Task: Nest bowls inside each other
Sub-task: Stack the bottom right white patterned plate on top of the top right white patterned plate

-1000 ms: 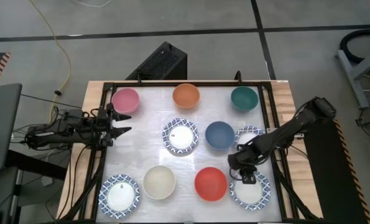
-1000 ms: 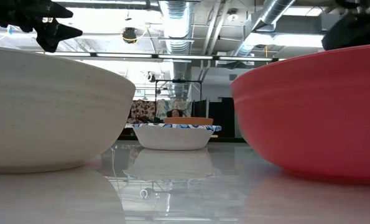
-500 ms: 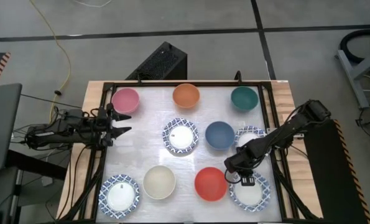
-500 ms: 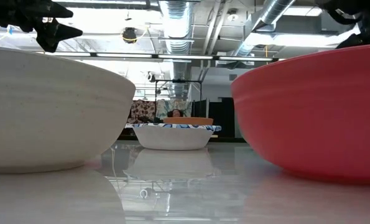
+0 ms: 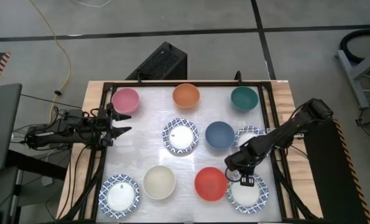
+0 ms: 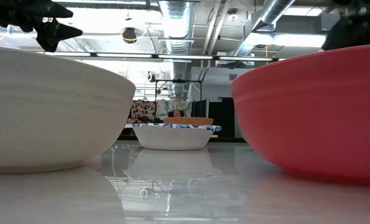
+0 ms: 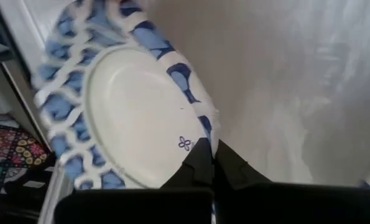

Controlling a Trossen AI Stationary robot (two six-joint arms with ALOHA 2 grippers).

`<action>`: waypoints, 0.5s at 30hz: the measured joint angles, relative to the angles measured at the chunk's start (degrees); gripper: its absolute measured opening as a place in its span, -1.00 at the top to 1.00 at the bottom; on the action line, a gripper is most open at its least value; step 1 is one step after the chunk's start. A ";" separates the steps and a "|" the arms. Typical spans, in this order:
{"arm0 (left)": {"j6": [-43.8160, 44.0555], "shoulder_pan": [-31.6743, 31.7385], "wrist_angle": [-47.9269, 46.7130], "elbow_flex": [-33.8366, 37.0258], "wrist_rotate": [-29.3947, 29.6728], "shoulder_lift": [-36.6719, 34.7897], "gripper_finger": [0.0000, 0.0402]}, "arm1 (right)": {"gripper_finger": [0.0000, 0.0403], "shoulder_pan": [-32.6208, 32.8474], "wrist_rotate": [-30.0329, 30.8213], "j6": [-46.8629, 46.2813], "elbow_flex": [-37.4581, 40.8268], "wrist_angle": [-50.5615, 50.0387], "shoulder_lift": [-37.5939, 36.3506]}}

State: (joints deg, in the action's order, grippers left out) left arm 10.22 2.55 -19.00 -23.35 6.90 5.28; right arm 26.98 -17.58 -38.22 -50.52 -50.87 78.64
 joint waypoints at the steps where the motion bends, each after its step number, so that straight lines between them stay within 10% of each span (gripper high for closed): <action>1: 0.00 0.02 0.00 0.00 0.00 -0.02 -0.23 | 0.98 0.00 0.60 -0.52 -0.68 -1.13 -0.84; 15: 0.53 0.01 -0.54 0.02 0.00 -0.01 -0.23 | 0.98 -0.15 14.18 -16.43 -8.44 -28.43 -17.37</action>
State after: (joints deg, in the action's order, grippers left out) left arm 10.75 2.56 -19.54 -23.33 6.90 5.27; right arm 26.84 -3.39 -54.66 -58.96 -79.30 61.27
